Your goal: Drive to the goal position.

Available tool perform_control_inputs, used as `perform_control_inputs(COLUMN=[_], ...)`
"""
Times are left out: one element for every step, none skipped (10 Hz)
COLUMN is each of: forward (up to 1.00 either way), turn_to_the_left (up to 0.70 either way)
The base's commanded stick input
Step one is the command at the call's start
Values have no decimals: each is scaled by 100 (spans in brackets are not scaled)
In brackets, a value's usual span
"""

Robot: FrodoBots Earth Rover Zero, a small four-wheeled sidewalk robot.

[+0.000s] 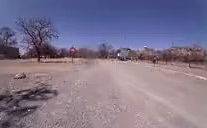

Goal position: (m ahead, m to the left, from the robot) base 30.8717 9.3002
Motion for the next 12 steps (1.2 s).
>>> perform_control_inputs(forward=[100, 100, 100, 100, 100, 100, 100, 100, 100, 100, 100, 100], turn_to_the_left=[0, 0, 0, 0, 0, 0, 0, 0, 0, 0, 0, 0])
